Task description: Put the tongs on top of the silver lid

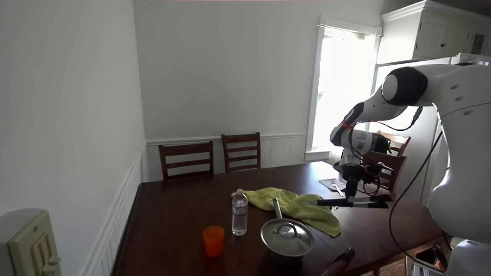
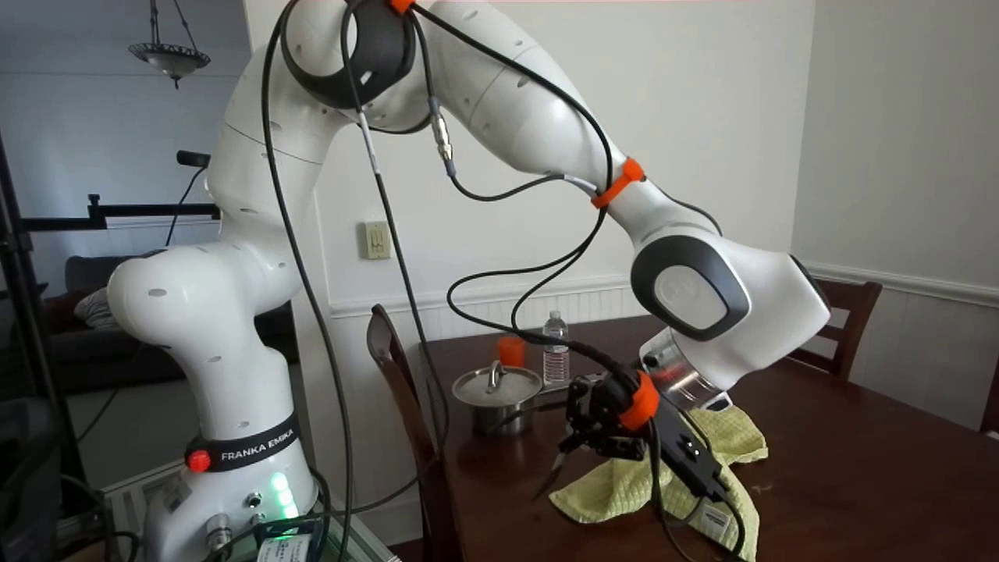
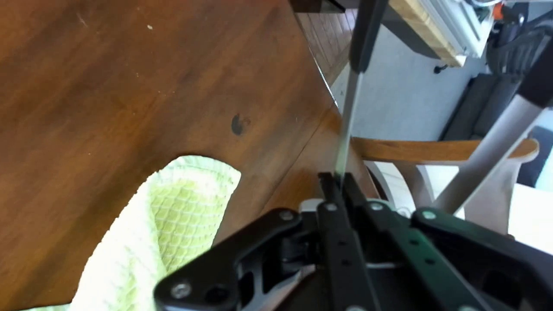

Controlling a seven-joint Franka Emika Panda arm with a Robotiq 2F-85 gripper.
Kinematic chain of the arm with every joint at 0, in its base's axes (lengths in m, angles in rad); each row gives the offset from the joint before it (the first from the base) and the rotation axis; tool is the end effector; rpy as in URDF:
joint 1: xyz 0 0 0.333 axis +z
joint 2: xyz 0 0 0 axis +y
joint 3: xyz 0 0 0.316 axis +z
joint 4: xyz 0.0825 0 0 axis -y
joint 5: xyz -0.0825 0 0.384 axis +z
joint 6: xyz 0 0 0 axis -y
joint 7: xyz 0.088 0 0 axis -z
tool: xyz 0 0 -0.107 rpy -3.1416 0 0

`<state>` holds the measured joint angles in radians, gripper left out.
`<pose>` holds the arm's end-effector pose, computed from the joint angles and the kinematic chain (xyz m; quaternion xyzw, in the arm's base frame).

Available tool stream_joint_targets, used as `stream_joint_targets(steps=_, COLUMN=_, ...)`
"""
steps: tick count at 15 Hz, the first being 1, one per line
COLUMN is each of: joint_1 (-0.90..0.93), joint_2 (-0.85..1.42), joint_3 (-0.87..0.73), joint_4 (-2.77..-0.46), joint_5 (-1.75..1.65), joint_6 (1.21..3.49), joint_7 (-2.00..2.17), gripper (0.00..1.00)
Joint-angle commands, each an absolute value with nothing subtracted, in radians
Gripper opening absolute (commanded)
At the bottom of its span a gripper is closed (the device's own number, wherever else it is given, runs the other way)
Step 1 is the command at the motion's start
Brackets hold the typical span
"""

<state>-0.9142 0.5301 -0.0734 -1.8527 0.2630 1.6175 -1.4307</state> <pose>0.3241 -0.4413 0.2061 -0.9122 -0.1473 0.0367 0.3807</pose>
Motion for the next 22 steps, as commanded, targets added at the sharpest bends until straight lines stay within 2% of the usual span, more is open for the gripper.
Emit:
stream_joint_targets(steps=1, joint_1=-0.876, joint_2=0.446, joint_3=-0.119, joint_4=-1.929, joint_5=0.153, joint_6=1.644, joint_7=-1.588, gripper=0.01)
stream_joint_targets(steps=6, joint_1=-0.777, joint_2=0.204, joint_3=-0.150, joint_4=-2.147, joint_5=0.063, joint_6=1.767, joint_7=-1.641, gripper=0.01)
stream_joint_targets(steps=11, joint_1=-0.589, joint_2=-0.029, joint_3=-0.146, joint_4=-2.312, joint_5=0.153, joint_6=1.955, joint_7=-1.539, gripper=0.01)
stream_joint_targets(steps=12, joint_1=-0.540, joint_2=-0.046, joint_3=-0.146, joint_4=-2.326, joint_5=0.171, joint_6=2.009, joint_7=-1.507, gripper=0.01)
stream_joint_targets(steps=13, joint_1=-0.546, joint_2=0.048, joint_3=-0.203, joint_4=-2.234, joint_5=0.138, joint_6=1.912, joint_7=-1.558, gripper=0.05)
stream_joint_targets(steps=15, joint_1=-0.467, joint_2=-0.006, joint_3=-0.206, joint_4=-2.277, joint_5=0.151, joint_6=1.968, joint_7=-1.508, gripper=0.05)
stream_joint_targets(steps=16, joint_1=-0.454, joint_2=-0.017, joint_3=-0.207, joint_4=-2.288, joint_5=0.151, joint_6=1.976, joint_7=-1.497, gripper=0.01)
stream_joint_targets(steps=22, joint_1=-0.321, joint_2=0.012, joint_3=-0.191, joint_4=-2.362, joint_5=0.228, joint_6=2.209, joint_7=-1.452, gripper=0.01)
